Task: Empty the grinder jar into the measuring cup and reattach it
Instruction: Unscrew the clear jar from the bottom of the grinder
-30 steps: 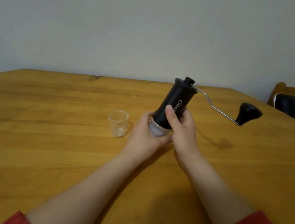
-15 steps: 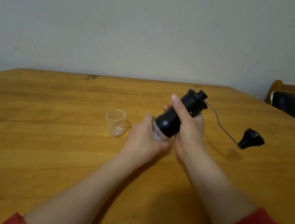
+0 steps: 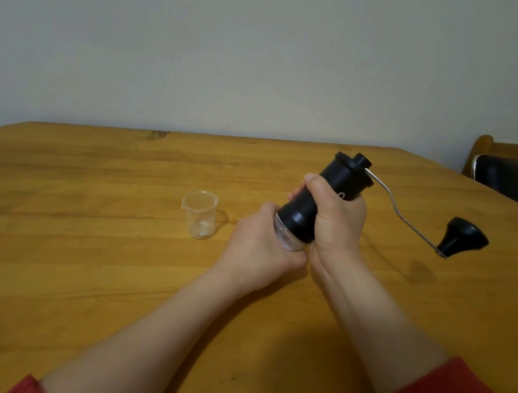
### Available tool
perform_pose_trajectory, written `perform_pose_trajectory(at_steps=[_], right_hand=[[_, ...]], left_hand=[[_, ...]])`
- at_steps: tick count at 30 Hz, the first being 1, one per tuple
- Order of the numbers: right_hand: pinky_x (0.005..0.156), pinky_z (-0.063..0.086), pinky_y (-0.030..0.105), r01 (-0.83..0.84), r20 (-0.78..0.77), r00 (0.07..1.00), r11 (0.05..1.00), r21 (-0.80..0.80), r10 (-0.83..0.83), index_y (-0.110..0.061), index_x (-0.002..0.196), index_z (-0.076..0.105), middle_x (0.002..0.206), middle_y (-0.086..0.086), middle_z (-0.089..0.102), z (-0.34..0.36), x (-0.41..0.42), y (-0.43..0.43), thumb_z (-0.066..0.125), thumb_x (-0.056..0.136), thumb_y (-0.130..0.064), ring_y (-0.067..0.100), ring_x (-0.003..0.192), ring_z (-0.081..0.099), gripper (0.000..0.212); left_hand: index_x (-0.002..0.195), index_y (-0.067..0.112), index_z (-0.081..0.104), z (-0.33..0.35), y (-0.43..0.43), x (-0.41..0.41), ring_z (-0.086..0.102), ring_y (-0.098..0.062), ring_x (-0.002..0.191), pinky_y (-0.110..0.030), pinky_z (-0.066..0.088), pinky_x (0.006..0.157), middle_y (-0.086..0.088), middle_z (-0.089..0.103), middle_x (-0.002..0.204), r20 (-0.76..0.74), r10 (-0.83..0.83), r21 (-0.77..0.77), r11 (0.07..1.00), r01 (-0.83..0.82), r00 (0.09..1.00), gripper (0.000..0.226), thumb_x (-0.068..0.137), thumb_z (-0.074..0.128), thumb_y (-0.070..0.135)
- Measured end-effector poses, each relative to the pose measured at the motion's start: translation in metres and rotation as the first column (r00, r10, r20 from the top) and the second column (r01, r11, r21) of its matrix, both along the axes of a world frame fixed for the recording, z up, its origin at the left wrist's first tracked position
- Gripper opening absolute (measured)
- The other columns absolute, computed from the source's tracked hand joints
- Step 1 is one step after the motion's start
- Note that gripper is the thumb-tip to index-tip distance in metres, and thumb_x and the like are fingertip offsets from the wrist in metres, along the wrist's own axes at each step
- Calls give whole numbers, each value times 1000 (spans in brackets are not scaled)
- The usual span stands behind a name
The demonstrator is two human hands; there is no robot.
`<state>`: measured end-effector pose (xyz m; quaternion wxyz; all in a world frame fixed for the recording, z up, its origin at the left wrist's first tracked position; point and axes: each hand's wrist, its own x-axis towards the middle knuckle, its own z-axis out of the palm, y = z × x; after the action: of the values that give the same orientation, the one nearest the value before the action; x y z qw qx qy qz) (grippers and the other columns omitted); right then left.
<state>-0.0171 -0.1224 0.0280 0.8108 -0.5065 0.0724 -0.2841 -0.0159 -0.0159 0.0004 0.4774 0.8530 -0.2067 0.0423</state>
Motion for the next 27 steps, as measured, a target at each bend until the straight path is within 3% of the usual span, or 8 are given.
perform_pose_trajectory(at_steps=[6, 10, 18, 23, 27], right_hand=[[65, 56, 41, -5, 3, 1000, 1000, 20, 5, -6, 80, 58, 62, 9, 61, -1, -1, 0, 71, 75, 0, 24, 60, 61, 15], [65, 56, 41, -130, 109, 985, 991, -18, 131, -9, 73, 62, 64, 10, 60, 5, -5, -2, 67, 78, 3, 24, 58, 60, 14], [68, 56, 44, -115, 90, 989, 992, -52, 119, -2, 90, 58, 70, 12, 60, 1, -6, -3, 67, 83, 0, 26, 64, 61, 11], [73, 59, 44, -85, 80, 993, 995, -53, 89, -4, 93, 61, 72, 9, 63, -3, -4, -6, 72, 81, -9, 27, 70, 64, 16], [70, 60, 40, -60, 76, 995, 995, -84, 66, -8, 92, 62, 71, 6, 67, -6, -3, -5, 75, 79, -15, 24, 70, 67, 19]], left_hand=[[92, 33, 51, -4, 0, 3, 64, -3, 65, -10, 42, 49, 9, 67, 78, -15, -20, -23, 1000, 19, 1000, 46, 58, 82, 36], [96, 23, 59, -4, 3, 4, 66, -10, 66, -21, 49, 60, 2, 68, 78, -159, -273, -188, 952, 242, 949, 43, 60, 82, 27], [114, 29, 51, -6, 6, 6, 69, -5, 76, -18, 51, 64, 3, 69, 95, -186, -257, -247, 946, 208, 948, 69, 55, 86, 37], [111, 39, 44, -5, 8, 8, 67, -14, 88, -24, 52, 70, -3, 63, 112, -248, -275, -338, 923, 183, 929, 78, 48, 89, 34], [120, 29, 48, -5, 11, 9, 67, -29, 101, -36, 56, 80, -10, 61, 121, -317, -337, -424, 887, 185, 887, 84, 47, 91, 28]])
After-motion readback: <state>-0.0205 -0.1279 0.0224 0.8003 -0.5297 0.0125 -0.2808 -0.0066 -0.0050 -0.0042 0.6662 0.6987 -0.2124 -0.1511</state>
